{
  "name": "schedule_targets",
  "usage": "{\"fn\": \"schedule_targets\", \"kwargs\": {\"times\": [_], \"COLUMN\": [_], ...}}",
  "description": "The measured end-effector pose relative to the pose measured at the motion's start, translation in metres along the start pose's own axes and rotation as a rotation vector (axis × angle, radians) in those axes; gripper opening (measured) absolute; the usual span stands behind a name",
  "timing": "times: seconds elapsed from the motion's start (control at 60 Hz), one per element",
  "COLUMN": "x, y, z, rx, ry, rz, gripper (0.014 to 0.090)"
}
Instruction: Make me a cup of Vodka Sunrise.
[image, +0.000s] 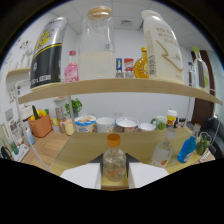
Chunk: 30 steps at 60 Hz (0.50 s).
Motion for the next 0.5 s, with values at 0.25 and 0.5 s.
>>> {"fn": "schedule_targets", "kwargs": {"times": [0.25, 0.5], "x": [-0.007, -0.013], "y": [-0.009, -0.013], "z": [-0.023, -0.094], "rx": [0.005, 0.052], "ry": [-0.035, -0.078], "rz": [-0.038, 0.010], "gripper": [0.0347, 0.0345]}}
